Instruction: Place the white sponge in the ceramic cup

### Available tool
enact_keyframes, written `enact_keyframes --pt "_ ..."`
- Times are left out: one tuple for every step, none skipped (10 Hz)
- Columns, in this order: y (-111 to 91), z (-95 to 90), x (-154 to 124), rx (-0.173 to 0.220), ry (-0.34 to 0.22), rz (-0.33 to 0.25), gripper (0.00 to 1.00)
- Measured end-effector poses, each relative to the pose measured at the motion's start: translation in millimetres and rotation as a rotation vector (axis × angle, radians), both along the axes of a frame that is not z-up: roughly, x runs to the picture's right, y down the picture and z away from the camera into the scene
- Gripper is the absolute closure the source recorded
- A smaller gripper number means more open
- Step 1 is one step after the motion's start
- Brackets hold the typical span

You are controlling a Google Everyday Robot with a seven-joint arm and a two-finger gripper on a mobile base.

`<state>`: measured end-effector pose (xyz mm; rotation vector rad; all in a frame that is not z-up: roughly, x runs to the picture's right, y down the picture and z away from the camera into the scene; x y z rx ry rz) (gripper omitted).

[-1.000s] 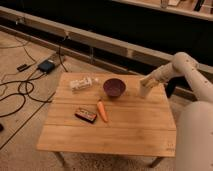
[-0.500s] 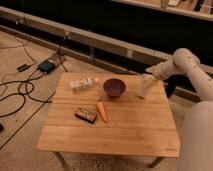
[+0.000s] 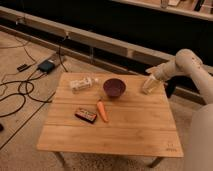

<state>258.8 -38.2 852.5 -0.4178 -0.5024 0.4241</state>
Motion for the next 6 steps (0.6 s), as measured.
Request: enact_keyframes --pt "0.8 0.0 1.4 0.000 0.001 0.002 0.20" --pt "0.4 -0.3 1.7 0.000 0.001 0.002 0.20" --pt "0.6 0.0 1.3 0.000 0.001 0.001 0.20" --pt "0.0 0.4 -0.7 0.000 -0.001 -0.001 0.20" --pt "-0.3 0.3 -0.9 0.000 -0.001 -0.001 0.20" --pt "-0.1 0.4 -0.7 0.000 -0.001 -0.001 0.20"
